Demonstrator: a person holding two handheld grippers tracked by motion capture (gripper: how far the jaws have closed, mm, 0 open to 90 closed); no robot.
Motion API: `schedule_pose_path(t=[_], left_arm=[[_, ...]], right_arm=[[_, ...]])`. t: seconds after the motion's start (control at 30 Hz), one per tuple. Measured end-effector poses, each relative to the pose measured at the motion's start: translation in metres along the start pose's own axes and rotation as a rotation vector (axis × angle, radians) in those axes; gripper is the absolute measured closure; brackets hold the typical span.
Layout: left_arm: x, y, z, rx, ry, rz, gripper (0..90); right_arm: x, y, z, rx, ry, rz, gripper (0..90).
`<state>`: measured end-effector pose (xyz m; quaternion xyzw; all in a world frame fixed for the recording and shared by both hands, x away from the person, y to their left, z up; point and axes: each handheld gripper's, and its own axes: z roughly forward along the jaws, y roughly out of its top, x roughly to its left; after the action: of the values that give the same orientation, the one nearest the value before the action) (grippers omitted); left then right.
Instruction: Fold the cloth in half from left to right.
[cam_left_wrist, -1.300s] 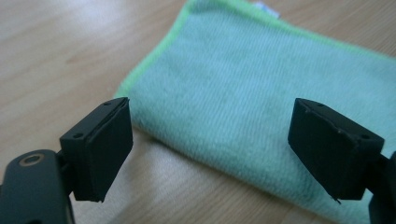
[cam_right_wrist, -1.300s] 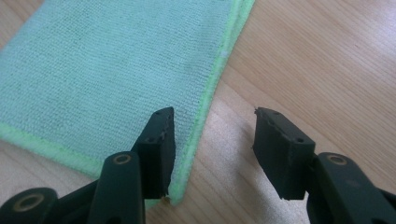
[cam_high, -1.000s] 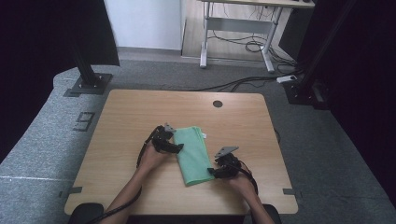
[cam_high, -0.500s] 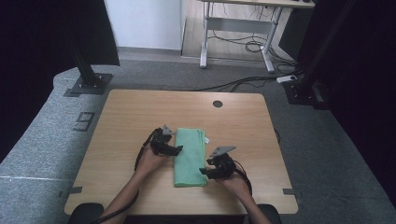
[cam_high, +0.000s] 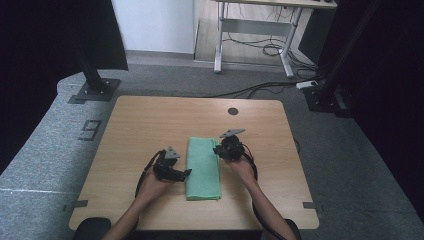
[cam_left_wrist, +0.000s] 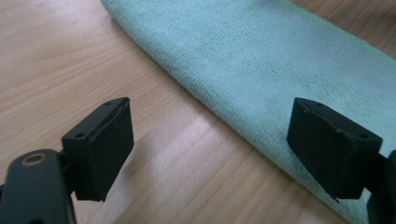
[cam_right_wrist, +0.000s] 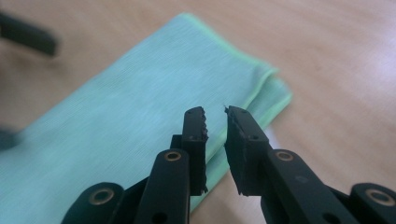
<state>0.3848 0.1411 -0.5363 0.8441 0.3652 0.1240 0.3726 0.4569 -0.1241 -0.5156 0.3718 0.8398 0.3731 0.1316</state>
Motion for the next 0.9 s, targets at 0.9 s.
schedule_pose_path(t=[0.9], left_arm=[[-0.016,-0.001,-0.002,0.009,-0.027,0.04,21.6]], right_arm=[[-0.013,0.022,0.024,0.044,-0.025,-0.002,88.1]])
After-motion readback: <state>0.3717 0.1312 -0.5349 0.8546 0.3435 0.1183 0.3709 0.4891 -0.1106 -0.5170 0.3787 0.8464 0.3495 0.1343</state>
